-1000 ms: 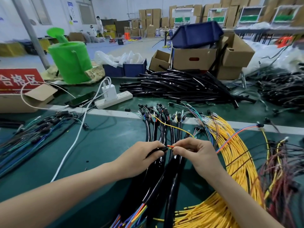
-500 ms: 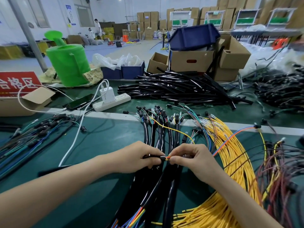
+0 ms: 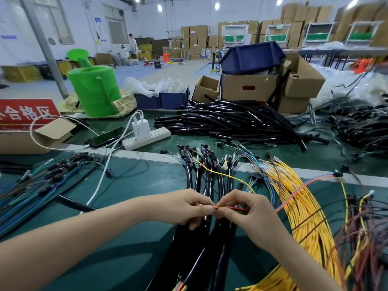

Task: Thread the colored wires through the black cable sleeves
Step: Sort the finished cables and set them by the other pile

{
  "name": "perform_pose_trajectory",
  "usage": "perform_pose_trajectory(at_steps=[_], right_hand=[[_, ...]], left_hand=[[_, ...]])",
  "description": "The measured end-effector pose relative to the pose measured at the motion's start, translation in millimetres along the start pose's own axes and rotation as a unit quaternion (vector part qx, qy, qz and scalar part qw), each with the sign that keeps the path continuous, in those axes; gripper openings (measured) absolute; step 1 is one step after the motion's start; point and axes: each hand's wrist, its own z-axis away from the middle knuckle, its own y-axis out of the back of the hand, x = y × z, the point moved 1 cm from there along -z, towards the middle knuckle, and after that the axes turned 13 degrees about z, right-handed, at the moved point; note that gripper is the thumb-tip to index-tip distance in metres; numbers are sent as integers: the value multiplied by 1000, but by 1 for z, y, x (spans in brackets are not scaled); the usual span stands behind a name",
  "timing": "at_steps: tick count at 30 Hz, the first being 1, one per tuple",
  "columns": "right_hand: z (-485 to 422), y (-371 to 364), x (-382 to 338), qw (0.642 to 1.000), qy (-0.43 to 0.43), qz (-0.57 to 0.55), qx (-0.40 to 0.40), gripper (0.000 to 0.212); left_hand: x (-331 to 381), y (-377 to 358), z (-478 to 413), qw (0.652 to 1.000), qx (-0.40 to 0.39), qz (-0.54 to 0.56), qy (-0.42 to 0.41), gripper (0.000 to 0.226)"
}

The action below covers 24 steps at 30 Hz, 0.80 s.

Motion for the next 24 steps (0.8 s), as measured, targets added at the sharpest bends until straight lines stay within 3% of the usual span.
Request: perform_pose_trajectory(at_steps=[4,9,13,18,22,24], right_hand=[[-1,2,-4,1000,3,12,-25,9],[-2,3,-3,998,-15,-52,-31,8],[-3,1,-2,998,-9,-31,-47,10],[-6,1,-4,997,12,-48,-51,10],[-6,2,-3,994,5,-90,-53,9],[-6,2,-1,995,0,-91,-45,10]], left_hand=[[5,-5,-3,999,28,-44,-7,21],[7,-9,-4,976,64,-200,-59,25],[9,-12,-4,975,46,-212,-44,25],[12,-13,-4,988,63,-139,-13,23],[13,-10,-1,997,53,44,26,25],[12,-8,1,997,44,68,17,30]])
